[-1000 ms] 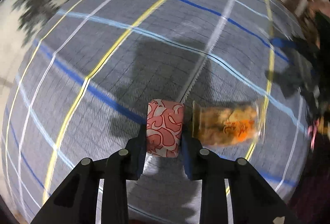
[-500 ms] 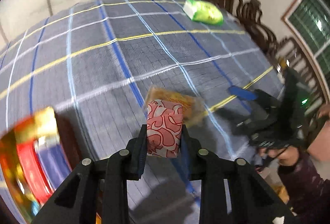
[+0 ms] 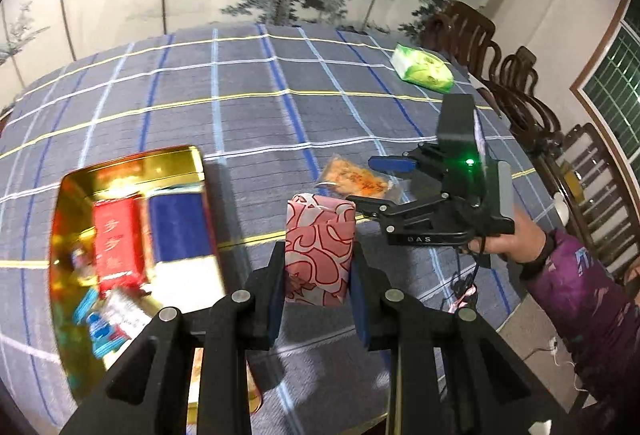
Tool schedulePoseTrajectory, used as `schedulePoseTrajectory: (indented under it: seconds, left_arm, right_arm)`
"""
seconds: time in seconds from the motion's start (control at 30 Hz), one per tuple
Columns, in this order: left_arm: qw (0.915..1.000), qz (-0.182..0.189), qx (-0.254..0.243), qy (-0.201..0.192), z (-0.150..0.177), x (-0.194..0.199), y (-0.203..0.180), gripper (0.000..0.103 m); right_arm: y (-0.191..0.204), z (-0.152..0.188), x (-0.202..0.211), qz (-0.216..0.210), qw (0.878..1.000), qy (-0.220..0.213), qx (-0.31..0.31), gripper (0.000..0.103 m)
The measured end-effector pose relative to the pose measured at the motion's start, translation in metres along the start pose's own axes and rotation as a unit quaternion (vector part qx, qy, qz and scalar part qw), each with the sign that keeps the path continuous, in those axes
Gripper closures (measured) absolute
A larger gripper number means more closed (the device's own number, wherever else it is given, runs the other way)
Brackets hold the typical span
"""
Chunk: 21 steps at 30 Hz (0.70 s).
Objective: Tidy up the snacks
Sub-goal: 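Lift the pink packet with the left gripper while the right gripper grasps the orange-printed snack bag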
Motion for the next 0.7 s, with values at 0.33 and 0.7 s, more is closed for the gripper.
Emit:
schedulePoseTrajectory:
  seconds: [0.33,0.7]
  left_arm:
    - [0.9969,-0.053,0.049,-0.033,0.009,0.041,0.049,0.078]
    - [0.9901,-0.121,0.059,-0.041,0.042,0.064,0.1,0.078]
  right_arm:
    - [0.014,-0.002,-0.004,0.029,0.999,0.027,0.008,0.066]
    - [0.046,-0.016,0.041,0.029,0.989,-0.079,-0.118,0.066]
Point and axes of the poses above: each gripper's, at about its wrist camera, not at the fingertips, and x roughly against the way its jaws point, y to its left, z to its underside, the point moved 8 cm from there along -x, roughly the way its jaws point, and after that the axes turned 8 degrees about -y, right-handed, at the moved point
